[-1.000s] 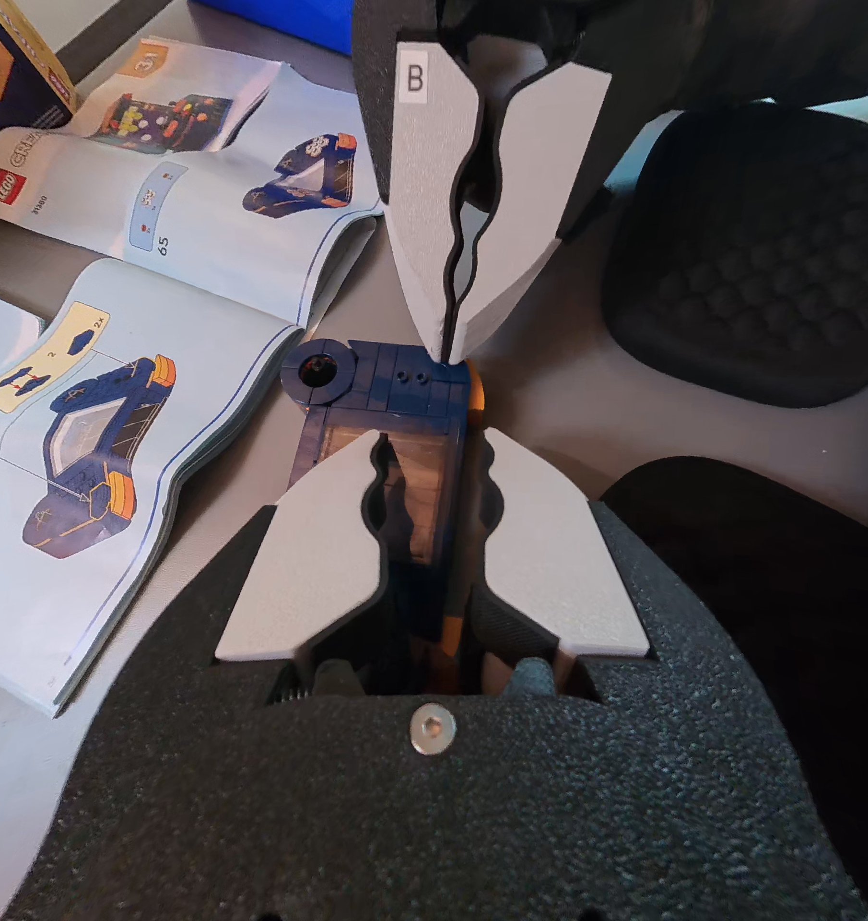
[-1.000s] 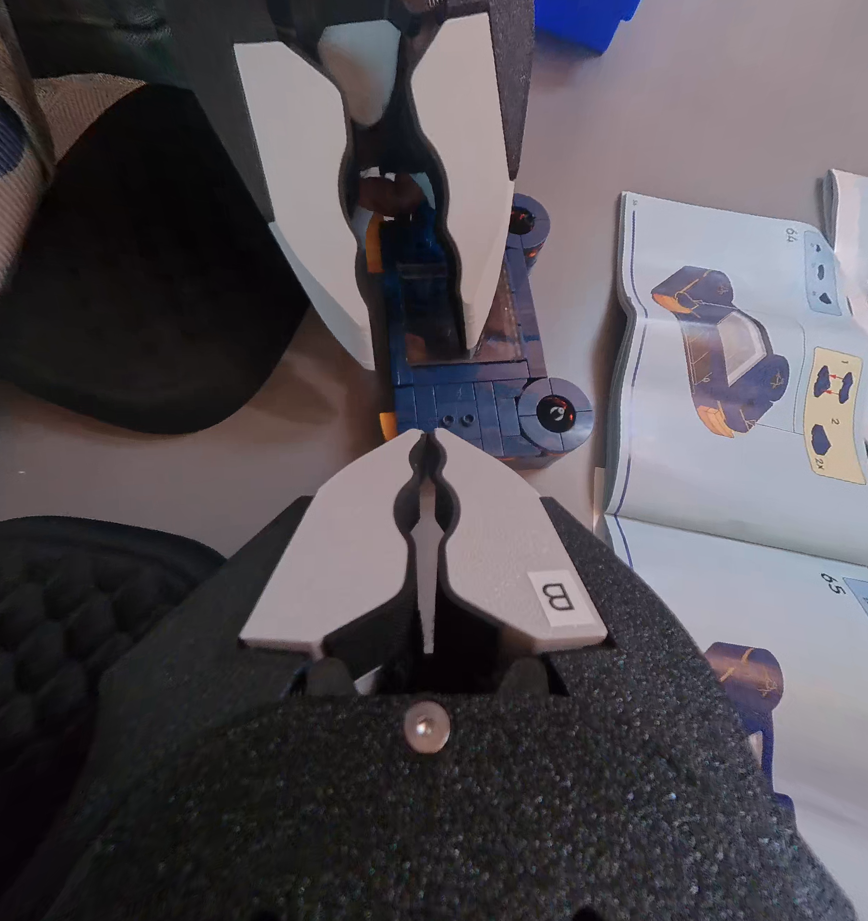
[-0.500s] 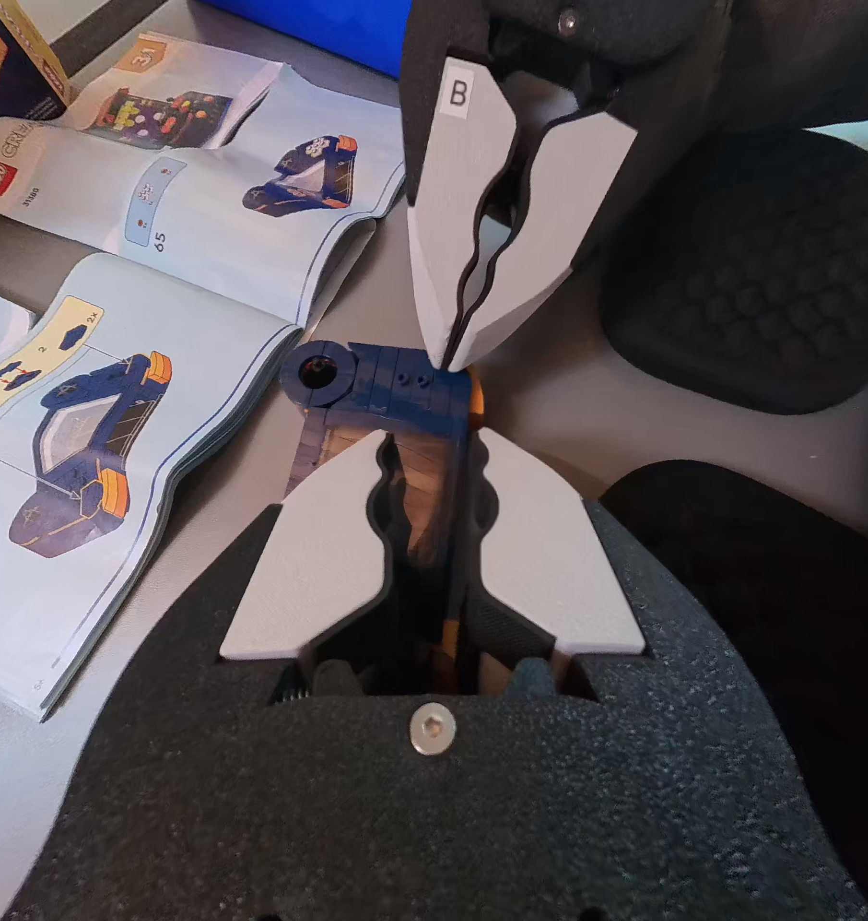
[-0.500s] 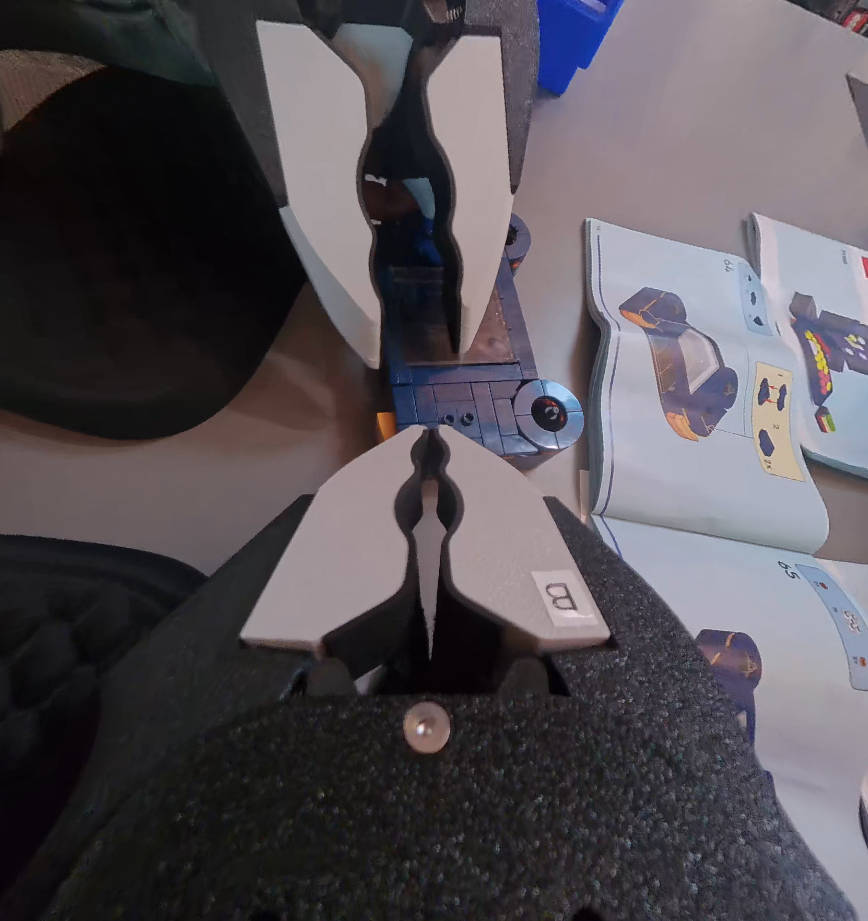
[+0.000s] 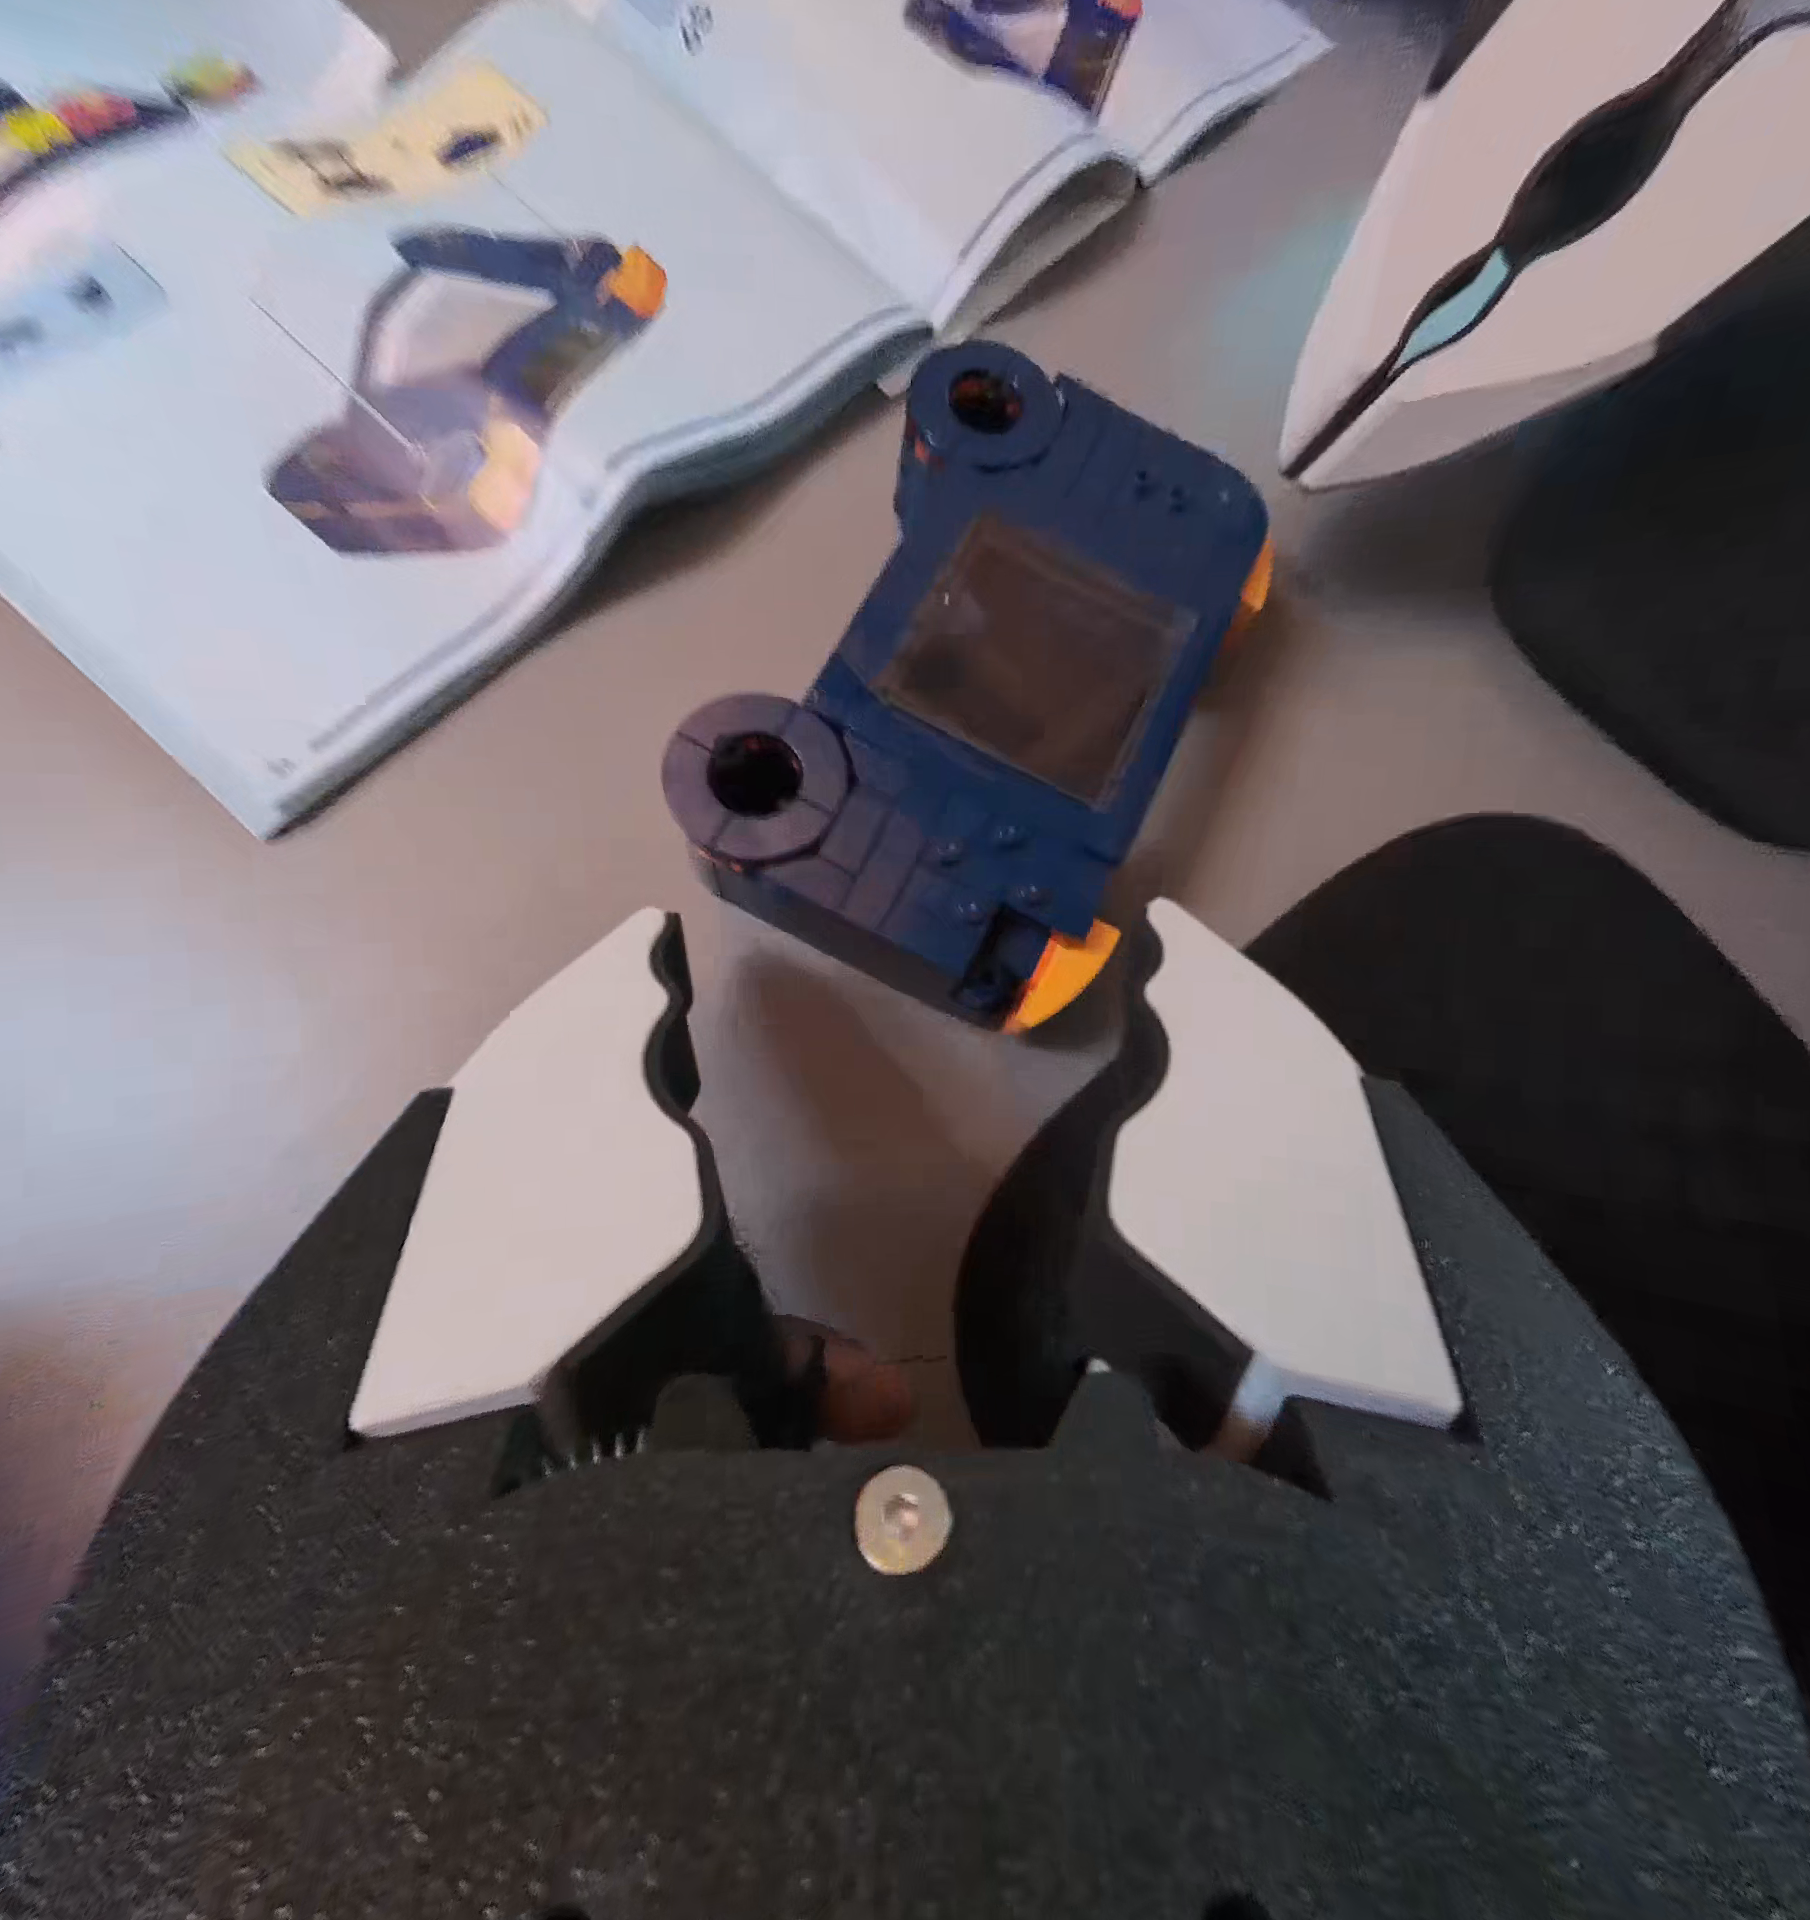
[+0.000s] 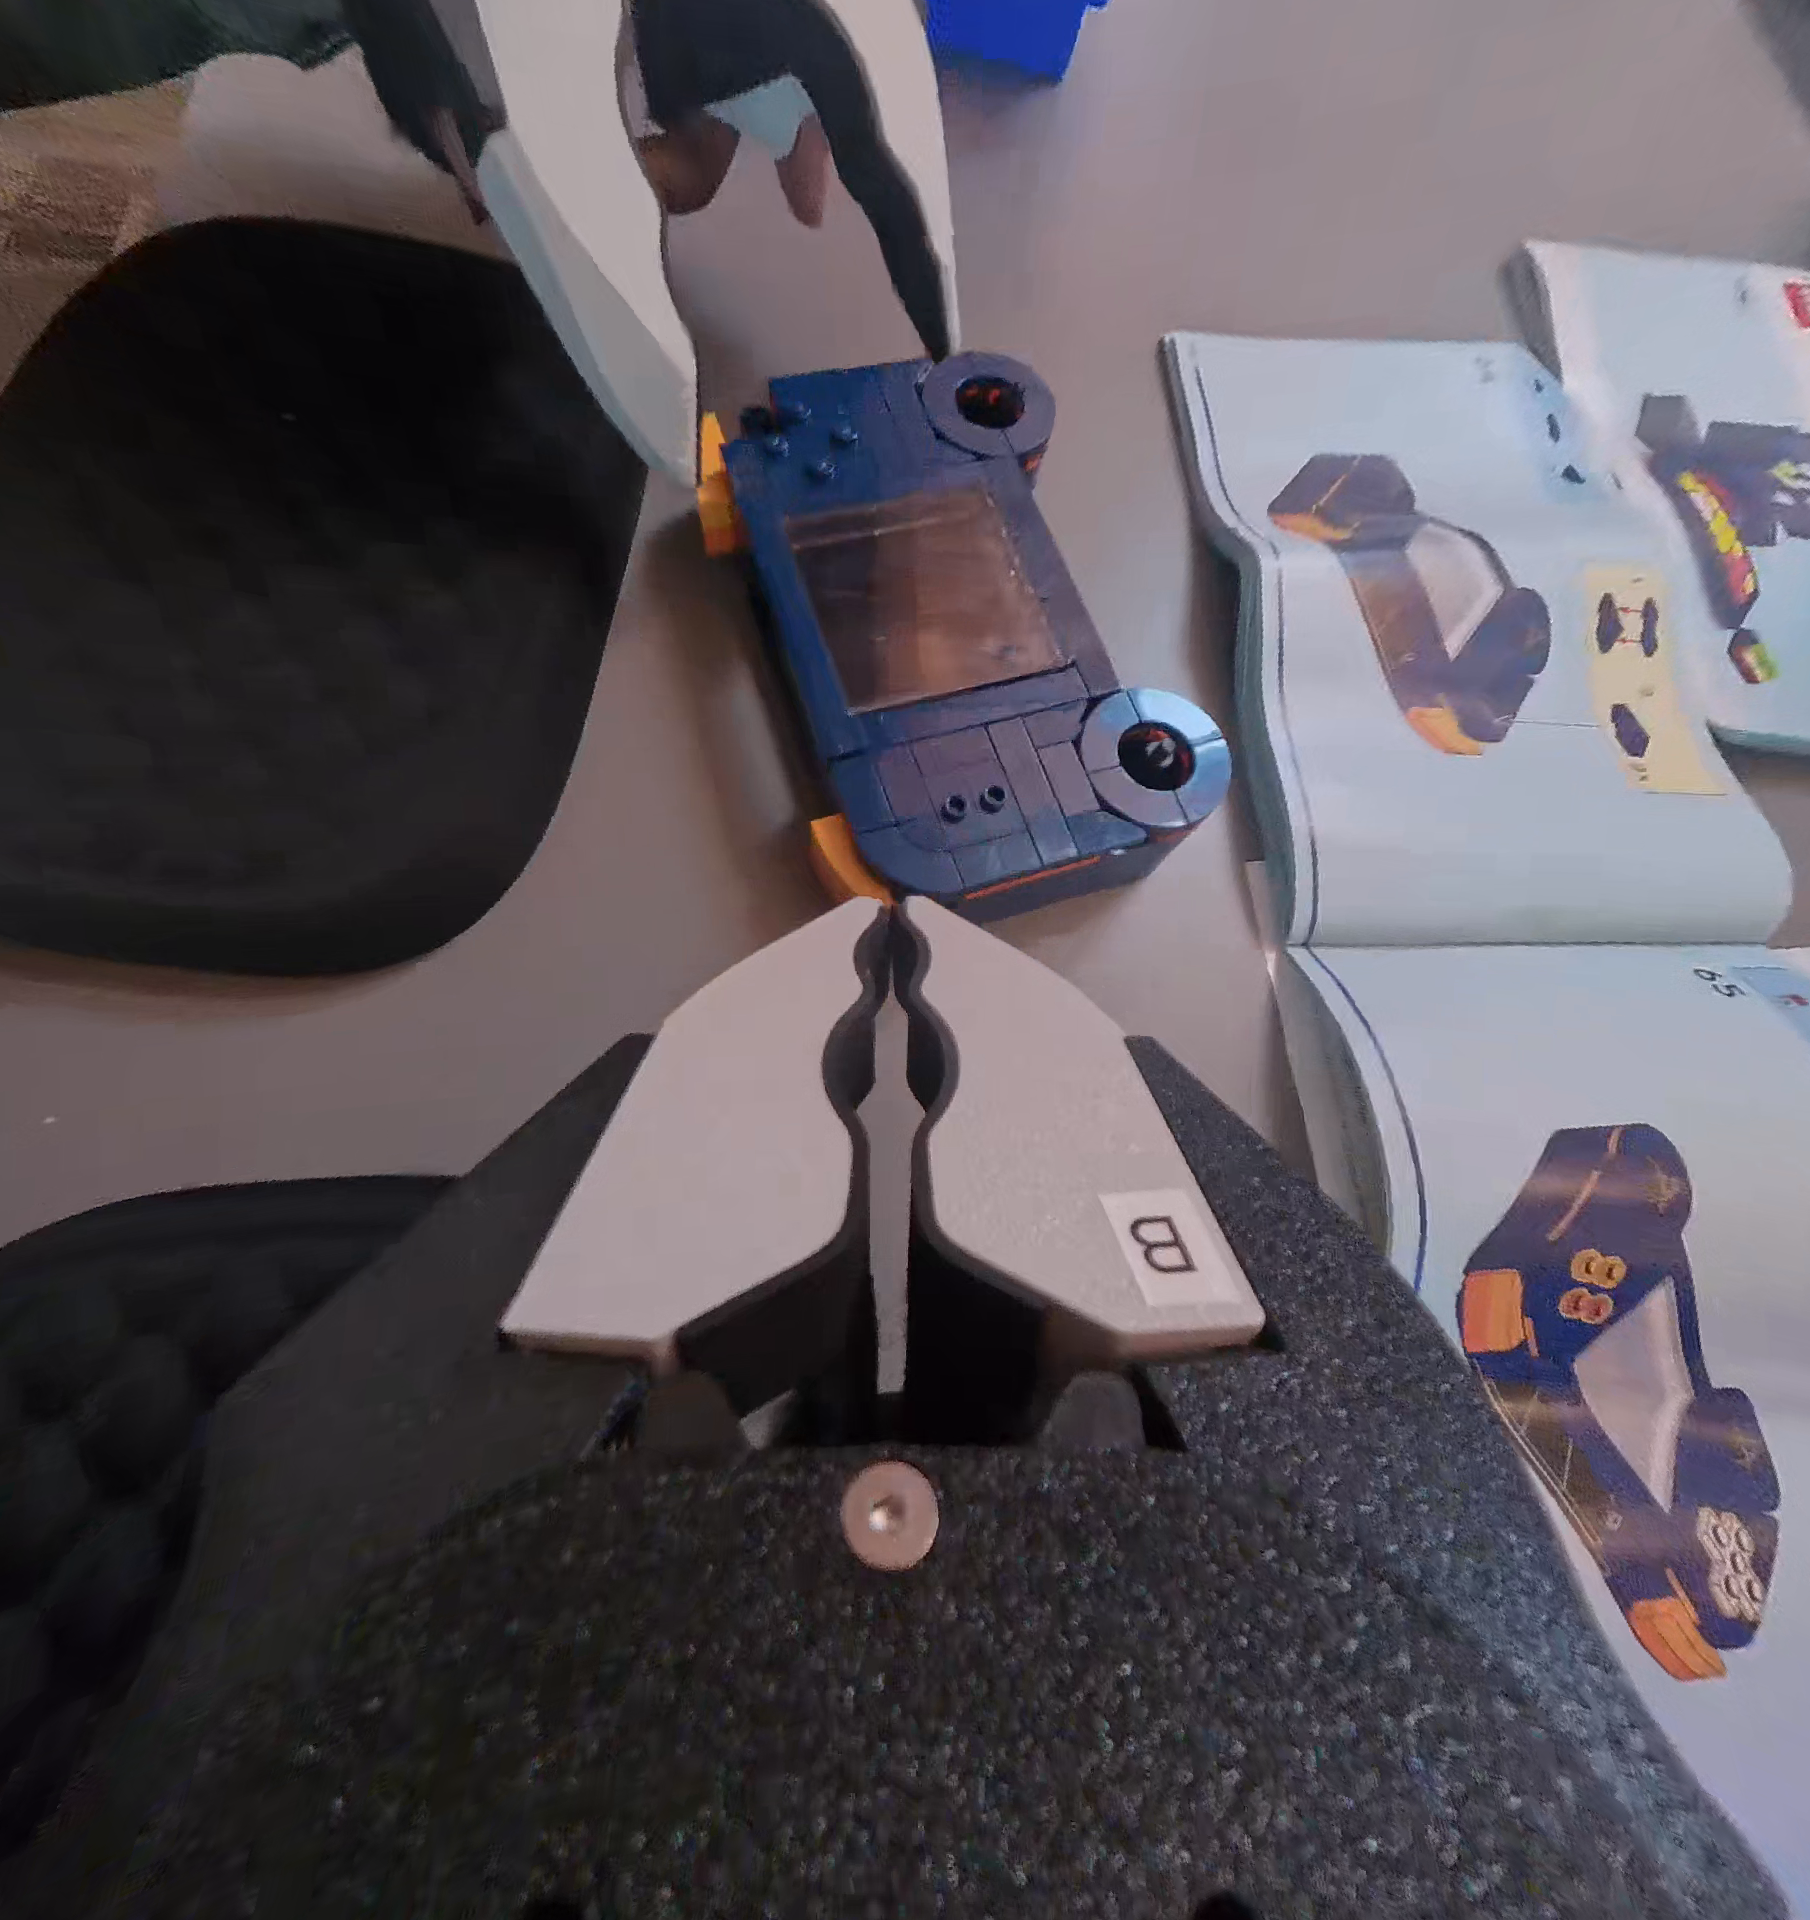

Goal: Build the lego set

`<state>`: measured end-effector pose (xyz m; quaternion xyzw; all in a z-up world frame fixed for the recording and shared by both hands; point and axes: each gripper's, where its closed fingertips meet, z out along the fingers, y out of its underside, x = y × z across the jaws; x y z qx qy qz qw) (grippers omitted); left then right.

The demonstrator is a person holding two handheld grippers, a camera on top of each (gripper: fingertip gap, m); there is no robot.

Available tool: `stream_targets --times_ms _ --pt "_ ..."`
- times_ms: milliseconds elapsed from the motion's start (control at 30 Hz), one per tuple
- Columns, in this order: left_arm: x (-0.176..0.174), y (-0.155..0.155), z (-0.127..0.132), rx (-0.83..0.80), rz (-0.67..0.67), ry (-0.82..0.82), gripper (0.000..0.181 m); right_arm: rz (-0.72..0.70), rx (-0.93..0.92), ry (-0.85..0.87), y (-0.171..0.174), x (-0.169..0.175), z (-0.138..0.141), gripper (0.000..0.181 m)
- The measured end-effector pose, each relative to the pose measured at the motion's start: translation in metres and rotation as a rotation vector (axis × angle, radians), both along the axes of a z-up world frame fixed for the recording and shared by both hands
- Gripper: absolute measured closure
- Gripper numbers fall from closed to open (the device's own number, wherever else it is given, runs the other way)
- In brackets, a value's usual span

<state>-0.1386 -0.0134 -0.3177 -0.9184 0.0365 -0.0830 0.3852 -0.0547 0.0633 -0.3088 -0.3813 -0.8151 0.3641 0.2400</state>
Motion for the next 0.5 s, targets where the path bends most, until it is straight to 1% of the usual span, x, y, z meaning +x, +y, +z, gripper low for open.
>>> stream_targets --times_ms 100,167,233,300,400,433,500 --pt "0.005 -0.005 -0.012 -0.074 -0.022 0.025 0.104 0.005 -0.003 0.009 -0.005 -0.004 0.0 0.181" --pt "0.016 -0.003 -0.015 -0.085 -0.064 0.001 0.107 -0.004 0.009 0.014 -0.004 -0.006 0.0 0.181" --pt "0.017 -0.001 -0.016 -0.093 -0.063 0.037 0.105 -0.015 0.011 0.023 -0.002 -0.006 0.001 0.181" --pt "0.023 0.001 -0.016 -0.099 -0.074 0.023 0.105 -0.039 0.015 0.039 0.003 -0.008 0.002 0.181" --pt "0.048 0.003 -0.013 -0.113 -0.158 -0.047 0.118 -0.064 0.014 0.041 0.014 -0.007 0.002 0.18" --pt "0.054 0.005 -0.012 -0.113 -0.176 -0.044 0.118 -0.062 0.01 0.026 0.018 -0.002 0.002 0.176" --pt "0.066 0.012 -0.01 -0.104 -0.204 -0.036 0.116 -0.1 0.002 0.008 0.036 0.011 0.009 0.167"
